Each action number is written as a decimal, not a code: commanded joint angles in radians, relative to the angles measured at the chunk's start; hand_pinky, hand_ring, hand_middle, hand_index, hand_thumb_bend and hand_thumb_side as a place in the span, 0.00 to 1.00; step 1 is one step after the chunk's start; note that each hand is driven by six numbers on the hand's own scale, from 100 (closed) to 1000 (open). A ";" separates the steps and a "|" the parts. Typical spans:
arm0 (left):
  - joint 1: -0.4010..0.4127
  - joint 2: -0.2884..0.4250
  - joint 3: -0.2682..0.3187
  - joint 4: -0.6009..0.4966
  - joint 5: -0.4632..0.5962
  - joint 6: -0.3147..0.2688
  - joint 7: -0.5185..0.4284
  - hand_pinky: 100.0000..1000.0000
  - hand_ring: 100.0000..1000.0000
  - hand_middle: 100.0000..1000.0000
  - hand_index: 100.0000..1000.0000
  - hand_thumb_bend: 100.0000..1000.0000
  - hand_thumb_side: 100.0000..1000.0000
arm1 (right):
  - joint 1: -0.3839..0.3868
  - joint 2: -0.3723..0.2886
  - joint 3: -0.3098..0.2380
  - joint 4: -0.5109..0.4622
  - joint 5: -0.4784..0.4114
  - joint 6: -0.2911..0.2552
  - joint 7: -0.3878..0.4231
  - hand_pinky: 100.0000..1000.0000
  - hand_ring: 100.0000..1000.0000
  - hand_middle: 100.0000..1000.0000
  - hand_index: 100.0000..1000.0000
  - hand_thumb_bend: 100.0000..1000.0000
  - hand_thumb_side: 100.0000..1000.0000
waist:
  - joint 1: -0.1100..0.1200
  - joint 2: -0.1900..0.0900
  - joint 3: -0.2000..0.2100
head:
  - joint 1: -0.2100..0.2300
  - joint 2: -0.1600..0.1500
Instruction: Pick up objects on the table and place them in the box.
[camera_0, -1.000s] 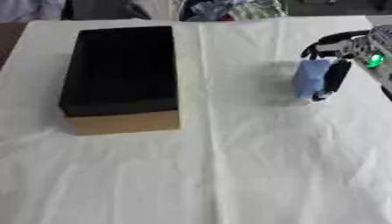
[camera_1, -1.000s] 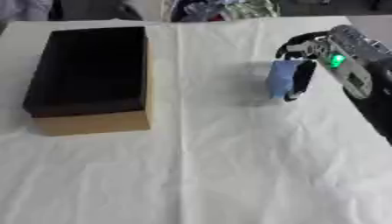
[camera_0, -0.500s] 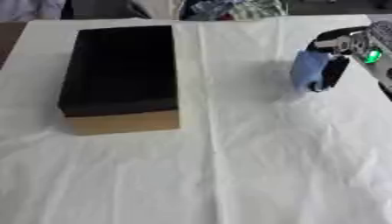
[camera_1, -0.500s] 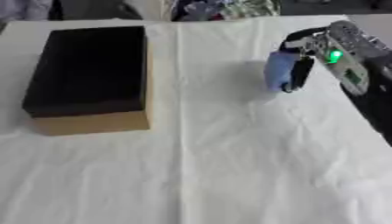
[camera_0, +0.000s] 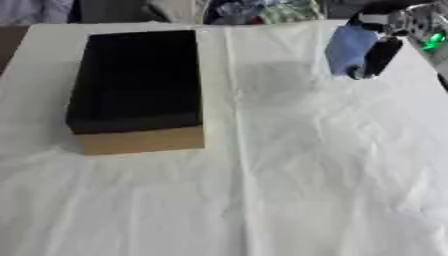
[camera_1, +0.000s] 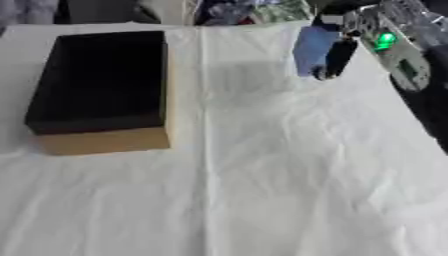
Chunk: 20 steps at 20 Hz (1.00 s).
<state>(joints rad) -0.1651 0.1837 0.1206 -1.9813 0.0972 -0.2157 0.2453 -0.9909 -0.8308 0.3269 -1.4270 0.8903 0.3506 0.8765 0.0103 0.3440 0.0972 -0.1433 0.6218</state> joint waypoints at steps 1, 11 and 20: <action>-0.006 0.016 0.001 -0.019 0.001 -0.002 0.000 0.99 0.56 0.63 0.84 0.00 0.61 | -0.045 -0.012 -0.008 -0.055 0.013 0.020 0.031 0.83 0.76 0.45 0.55 0.00 0.00 | -0.002 -0.029 -0.002 | -0.003 -0.003; -0.004 0.020 0.000 -0.019 0.008 0.001 -0.001 0.98 0.56 0.63 0.84 0.00 0.61 | -0.203 0.115 0.063 -0.092 0.007 -0.017 0.031 0.79 0.72 0.44 0.54 0.00 0.00 | -0.007 -0.048 0.000 | -0.016 0.002; -0.007 0.021 -0.005 -0.019 0.015 -0.003 -0.004 0.98 0.56 0.63 0.84 0.00 0.60 | -0.312 0.279 0.120 -0.054 0.018 -0.014 0.031 0.78 0.70 0.45 0.56 0.00 0.00 | -0.006 -0.056 0.010 | -0.033 0.012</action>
<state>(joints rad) -0.1651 0.1847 0.1159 -1.9813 0.1087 -0.2156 0.2428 -1.2756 -0.5620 0.4495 -1.4825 0.9003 0.3216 0.8925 0.0036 0.3127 0.1055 -0.1710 0.6298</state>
